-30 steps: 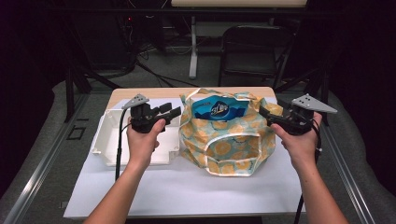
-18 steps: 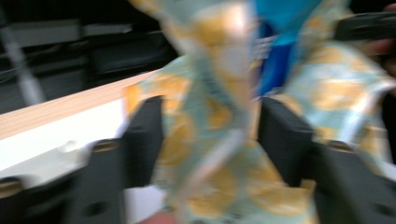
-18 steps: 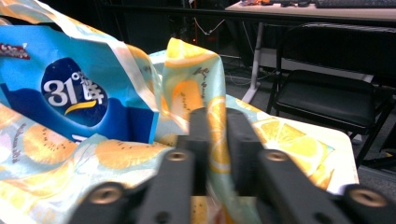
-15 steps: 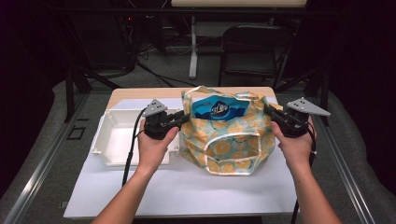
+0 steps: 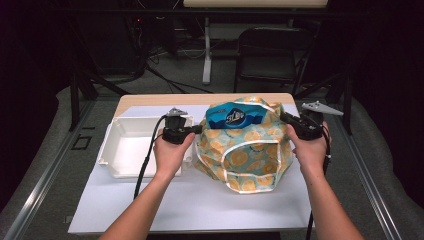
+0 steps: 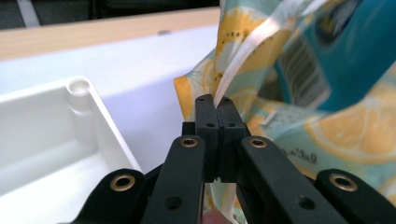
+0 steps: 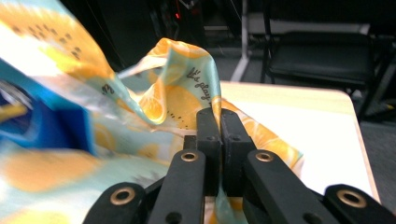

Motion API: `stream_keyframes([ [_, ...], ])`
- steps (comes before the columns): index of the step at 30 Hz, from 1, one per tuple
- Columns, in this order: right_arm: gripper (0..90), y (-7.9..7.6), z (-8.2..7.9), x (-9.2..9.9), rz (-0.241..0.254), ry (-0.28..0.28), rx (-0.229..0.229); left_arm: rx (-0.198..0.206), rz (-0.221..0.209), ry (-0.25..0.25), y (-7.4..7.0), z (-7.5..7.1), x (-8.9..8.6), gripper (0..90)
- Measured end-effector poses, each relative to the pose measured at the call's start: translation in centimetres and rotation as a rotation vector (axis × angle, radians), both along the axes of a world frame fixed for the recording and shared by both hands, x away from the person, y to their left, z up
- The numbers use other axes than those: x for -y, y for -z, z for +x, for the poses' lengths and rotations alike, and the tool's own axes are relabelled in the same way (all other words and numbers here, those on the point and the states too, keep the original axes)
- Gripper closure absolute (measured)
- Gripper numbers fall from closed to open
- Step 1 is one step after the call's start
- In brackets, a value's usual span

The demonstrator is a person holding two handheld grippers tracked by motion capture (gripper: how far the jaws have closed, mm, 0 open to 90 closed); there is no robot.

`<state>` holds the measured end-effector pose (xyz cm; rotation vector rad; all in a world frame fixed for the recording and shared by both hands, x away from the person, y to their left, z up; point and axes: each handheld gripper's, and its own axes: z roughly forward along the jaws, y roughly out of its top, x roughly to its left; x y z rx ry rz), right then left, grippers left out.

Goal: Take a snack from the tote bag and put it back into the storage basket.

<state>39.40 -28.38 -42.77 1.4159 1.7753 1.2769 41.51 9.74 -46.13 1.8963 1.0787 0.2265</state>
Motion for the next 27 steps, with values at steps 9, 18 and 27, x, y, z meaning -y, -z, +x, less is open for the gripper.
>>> stream_keyframes([
  [9,76.0,2.2,-0.5,1.1,0.021,-0.057,-0.027,0.0,0.012,0.011,0.5,-0.6,0.2,77.5],
  [18,39.3,0.6,-3.3,1.8,0.065,-0.059,0.056,0.113,-0.082,-0.022,-1.9,-2.9,-1.8,50.5],
  [27,42.2,-0.9,-2.8,1.3,0.07,-0.089,0.079,0.101,-0.147,-0.048,-2.1,-2.0,-2.0,53.9],
])
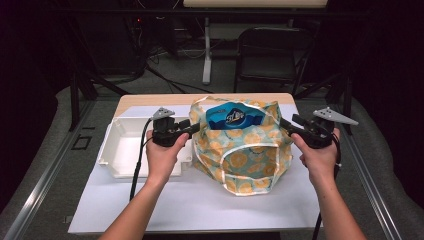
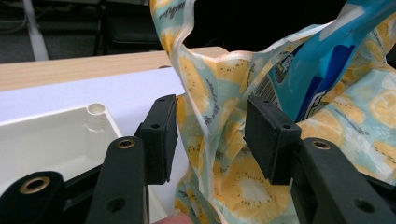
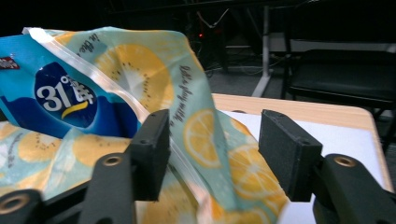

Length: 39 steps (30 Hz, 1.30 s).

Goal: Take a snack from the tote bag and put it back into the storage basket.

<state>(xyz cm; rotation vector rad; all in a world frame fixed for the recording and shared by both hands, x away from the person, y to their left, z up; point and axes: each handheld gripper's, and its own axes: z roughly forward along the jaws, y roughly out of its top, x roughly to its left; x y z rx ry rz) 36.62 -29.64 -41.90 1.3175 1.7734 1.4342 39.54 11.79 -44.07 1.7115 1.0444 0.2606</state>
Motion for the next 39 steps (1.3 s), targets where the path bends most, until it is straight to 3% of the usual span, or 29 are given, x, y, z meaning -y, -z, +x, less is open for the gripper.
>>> stream_keyframes([
  [4,36.3,-0.1,0.4,-1.1,-0.004,-0.067,0.032,0.005,-0.002,0.016,0.2,0.1,0.3,63.5],
  [7,36.6,-0.2,0.4,-1.9,-0.054,-0.083,0.05,0.004,-0.015,0.031,0.0,0.4,0.3,74.1],
  [10,64.9,-0.2,0.5,-2.6,-0.123,-0.055,0.075,0.011,-0.014,0.041,-0.3,0.4,0.5,83.8],
  [12,82.8,-0.4,0.6,-2.9,-0.139,-0.039,0.102,0.023,-0.011,0.042,-0.5,0.4,0.7,89.2],
  [14,89.1,-1.0,0.9,-2.9,-0.131,-0.026,0.108,0.021,-0.009,0.041,-0.7,0.6,0.8,89.9],
  [17,90.0,-1.9,1.6,-2.8,-0.086,-0.004,0.108,-0.001,0.004,0.021,-0.8,1.1,0.9,90.0],
  [18,90.0,-2.1,1.8,-2.8,-0.081,0.002,0.102,-0.026,0.003,0.01,-0.7,1.6,0.9,90.0],
  [20,90.0,-2.6,2.7,-2.6,-0.059,0.035,0.072,-0.075,-0.008,-0.015,-0.4,2.2,0.8,90.0],
  [22,90.0,-2.5,3.8,-2.2,-0.027,0.072,-0.011,-0.126,0.005,-0.033,0.2,2.9,0.7,90.0],
  [24,89.9,-1.9,4.6,-1.8,-0.021,0.094,-0.088,-0.196,0.038,-0.009,1.2,3.5,0.8,90.0],
  [25,89.8,-1.3,5.0,-1.5,-0.021,0.099,-0.139,-0.208,0.061,0.004,1.5,3.5,1.0,90.0],
  [26,89.8,-0.8,5.1,-1.3,-0.027,0.102,-0.161,-0.207,0.085,0.012,1.8,3.3,1.1,90.0],
  [29,87.5,1.3,5.2,-0.5,-0.038,0.107,-0.243,-0.196,0.091,0.042,2.4,2.7,1.1,84.5],
  [31,76.2,2.6,5.0,0.2,-0.03,0.111,-0.261,-0.173,0.086,0.018,2.4,2.3,0.9,68.0],
  [34,53.5,2.9,3.8,1.0,0.015,0.114,-0.207,-0.124,0.035,-0.019,1.8,1.2,-0.2,48.5],
  [37,40.3,2.3,2.3,1.3,0.024,0.083,-0.144,-0.043,-0.002,-0.024,0.7,-0.5,-1.1,42.9],
  [39,36.2,1.8,1.3,1.1,0.006,0.058,-0.116,0.005,-0.009,0.01,0.1,-1.8,-0.9,42.5],
])
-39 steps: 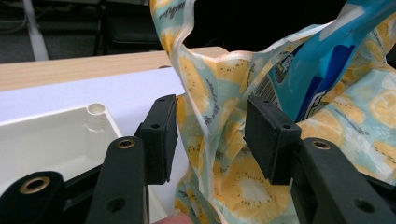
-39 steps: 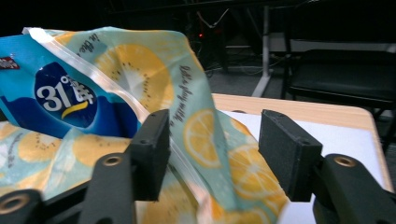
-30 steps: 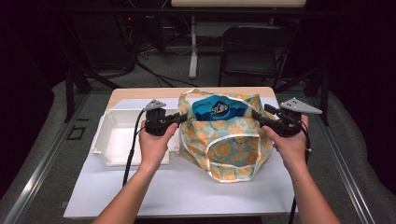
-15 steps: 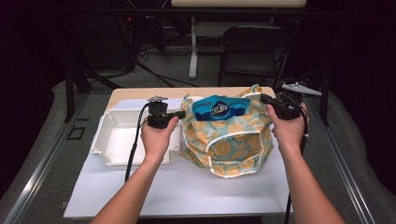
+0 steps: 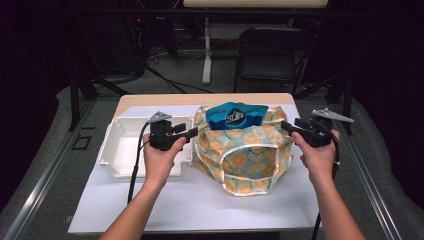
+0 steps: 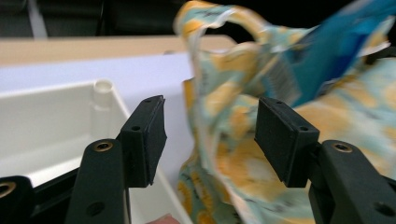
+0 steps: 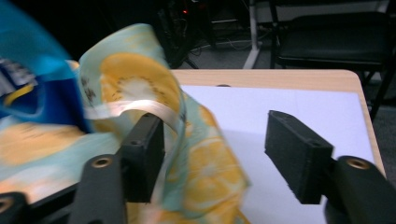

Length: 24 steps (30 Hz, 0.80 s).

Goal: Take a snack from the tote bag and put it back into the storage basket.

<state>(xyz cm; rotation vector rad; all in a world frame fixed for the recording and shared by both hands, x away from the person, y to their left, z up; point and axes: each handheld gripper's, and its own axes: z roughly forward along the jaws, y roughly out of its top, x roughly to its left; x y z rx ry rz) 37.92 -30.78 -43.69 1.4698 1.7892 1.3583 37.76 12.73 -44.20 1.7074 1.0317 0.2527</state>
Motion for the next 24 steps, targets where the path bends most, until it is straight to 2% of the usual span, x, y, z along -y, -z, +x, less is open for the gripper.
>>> stream_keyframes([
  [2,32.8,-0.2,-0.6,-0.3,0.006,-0.008,-0.006,0.027,0.002,0.04,-0.2,-1.2,0.6,42.1],
  [5,32.7,0.2,-1.1,-0.5,0.069,-0.014,-0.027,0.042,0.004,0.099,0.1,-2.6,1.9,40.2],
  [6,34.4,0.3,-1.2,-0.5,0.074,-0.024,-0.037,0.051,0.009,0.12,0.3,-3.0,2.4,39.2],
  [8,45.4,0.6,-1.4,-0.7,0.084,-0.036,-0.039,0.06,0.012,0.14,0.6,-3.7,3.3,35.8],
  [9,50.3,0.9,-1.6,-0.9,0.104,-0.053,-0.032,0.067,0.012,0.148,0.7,-4.1,3.8,33.1],
  [11,60.5,1.1,-1.8,-1.1,0.117,-0.073,-0.021,0.064,0.043,0.167,1.2,-4.5,4.8,28.1],
  [13,69.3,1.2,-2.0,-1.5,0.101,-0.075,-0.016,0.056,0.076,0.178,1.8,-4.7,5.6,22.6],
  [16,77.9,1.4,-2.2,-1.7,0.094,-0.07,-0.002,0.05,0.111,0.171,2.5,-4.6,6.4,23.2],
  [17,80.5,1.5,-2.3,-1.7,0.091,-0.07,0.004,0.055,0.125,0.164,2.7,-4.7,6.5,26.0],
  [20,84.8,1.5,-2.6,-1.9,0.072,-0.087,0.019,0.048,0.153,0.167,3.0,-4.6,6.7,46.2],
  [22,85.7,1.5,-2.8,-1.9,0.064,-0.094,0.033,0.06,0.173,0.18,3.0,-4.8,6.6,63.1],
  [24,85.8,1.4,-2.9,-2.0,0.069,-0.095,0.042,0.063,0.166,0.192,3.0,-4.9,6.5,79.6],
])
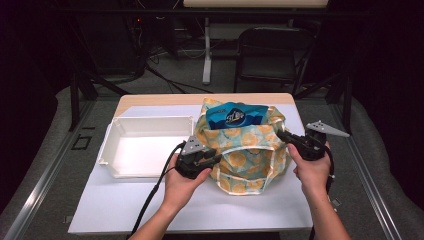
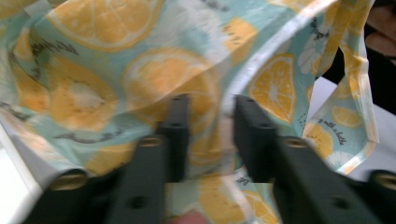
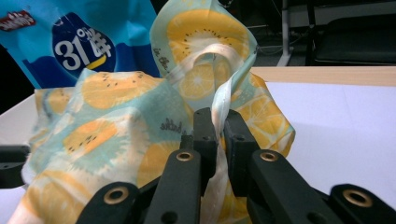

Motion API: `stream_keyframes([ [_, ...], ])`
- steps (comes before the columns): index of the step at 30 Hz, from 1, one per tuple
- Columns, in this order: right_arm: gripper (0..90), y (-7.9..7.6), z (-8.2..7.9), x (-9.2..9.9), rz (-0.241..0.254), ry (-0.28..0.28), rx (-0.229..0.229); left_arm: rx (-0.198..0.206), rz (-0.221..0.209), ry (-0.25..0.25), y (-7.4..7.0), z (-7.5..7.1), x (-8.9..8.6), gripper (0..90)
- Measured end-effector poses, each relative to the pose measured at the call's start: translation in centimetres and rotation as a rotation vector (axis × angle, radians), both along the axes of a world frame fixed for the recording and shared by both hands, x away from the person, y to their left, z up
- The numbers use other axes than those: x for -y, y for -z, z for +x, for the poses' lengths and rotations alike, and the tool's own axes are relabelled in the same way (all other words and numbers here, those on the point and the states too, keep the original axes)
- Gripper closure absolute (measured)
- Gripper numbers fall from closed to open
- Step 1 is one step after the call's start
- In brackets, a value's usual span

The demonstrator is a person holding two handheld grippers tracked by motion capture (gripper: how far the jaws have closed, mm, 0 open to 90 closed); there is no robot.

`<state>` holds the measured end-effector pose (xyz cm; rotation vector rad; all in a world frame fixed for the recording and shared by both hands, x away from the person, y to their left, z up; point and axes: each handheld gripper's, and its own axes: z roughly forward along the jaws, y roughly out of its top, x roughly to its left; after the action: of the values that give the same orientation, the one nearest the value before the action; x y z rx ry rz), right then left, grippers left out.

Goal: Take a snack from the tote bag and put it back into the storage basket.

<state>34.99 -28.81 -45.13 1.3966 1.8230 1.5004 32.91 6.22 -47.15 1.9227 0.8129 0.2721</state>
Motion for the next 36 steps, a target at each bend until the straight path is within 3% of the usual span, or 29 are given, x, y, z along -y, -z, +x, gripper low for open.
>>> stream_keyframes([
  [1,85.8,0.0,-0.1,0.0,-0.002,-0.002,0.004,0.0,-0.001,0.0,0.0,0.0,-0.1,88.0],
  [2,85.8,0.0,-0.2,0.0,-0.005,-0.002,0.006,-0.001,-0.009,0.0,-0.1,-0.1,-0.2,90.0],
  [4,85.8,0.0,-0.3,-0.1,-0.004,0.007,0.013,0.001,-0.021,0.014,0.0,-0.2,-0.4,90.0],
  [8,85.8,0.4,-0.9,0.0,-0.02,0.007,0.03,-0.01,0.005,0.027,0.7,-0.6,-0.7,90.0],
  [11,85.9,0.9,-1.2,-0.1,-0.018,0.014,0.037,-0.046,0.021,0.035,2.1,-0.6,-0.6,90.0],
  [13,85.9,1.2,-1.2,-0.1,-0.011,0.014,0.029,-0.055,0.011,0.033,2.6,-0.8,-0.6,90.0],
  [15,85.8,1.3,-1.2,-0.2,-0.011,0.007,0.027,-0.031,-0.017,0.009,2.6,-1.2,-0.7,89.6],
  [17,85.8,1.3,-1.2,-0.4,-0.015,0.004,0.034,0.004,-0.058,-0.039,2.1,-1.5,-0.6,65.8],
  [19,85.7,1.2,-1.3,-0.5,-0.003,0.005,0.041,0.047,-0.058,-0.079,1.4,-1.7,-0.5,49.0],
  [21,85.7,1.0,-1.3,-0.5,-0.004,0.003,0.043,0.068,-0.03,-0.108,1.0,-1.6,-0.1,34.4],
  [22,85.6,1.0,-1.3,-0.5,-0.007,0.0,0.042,0.067,-0.018,-0.113,0.9,-1.4,0.3,29.7],
  [23,85.6,0.9,-1.4,-0.5,-0.002,-0.005,0.042,0.048,0.033,-0.12,0.9,-0.8,1.0,23.6],
  [24,85.6,1.0,-1.4,-0.7,0.012,-0.004,0.045,0.045,0.045,-0.121,1.0,-0.6,1.2,16.8],
  [25,85.7,1.0,-1.4,-0.7,0.012,-0.004,0.045,0.04,0.063,-0.124,1.2,-0.3,1.4,16.6],
  [27,85.6,0.9,-1.4,-0.8,0.019,-0.01,0.044,0.041,0.074,-0.137,1.4,0.0,1.6,19.8],
  [30,85.6,0.8,-1.5,-0.7,0.022,-0.023,0.049,0.077,0.089,-0.163,1.1,0.0,1.3,41.8],
  [31,85.6,0.7,-1.6,-0.7,0.021,-0.026,0.049,0.071,0.063,-0.14,1.0,0.0,1.0,55.1],
  [34,85.6,0.6,-1.7,-0.8,0.021,-0.03,0.057,0.083,0.065,-0.117,0.6,0.1,0.4,82.2],
  [35,85.6,0.6,-1.7,-0.8,0.024,-0.031,0.059,0.09,0.061,-0.105,0.4,0.0,0.3,89.1],
  [36,85.7,0.5,-1.8,-0.8,0.02,-0.03,0.063,0.097,0.065,-0.103,0.4,-0.1,0.3,90.0],
])
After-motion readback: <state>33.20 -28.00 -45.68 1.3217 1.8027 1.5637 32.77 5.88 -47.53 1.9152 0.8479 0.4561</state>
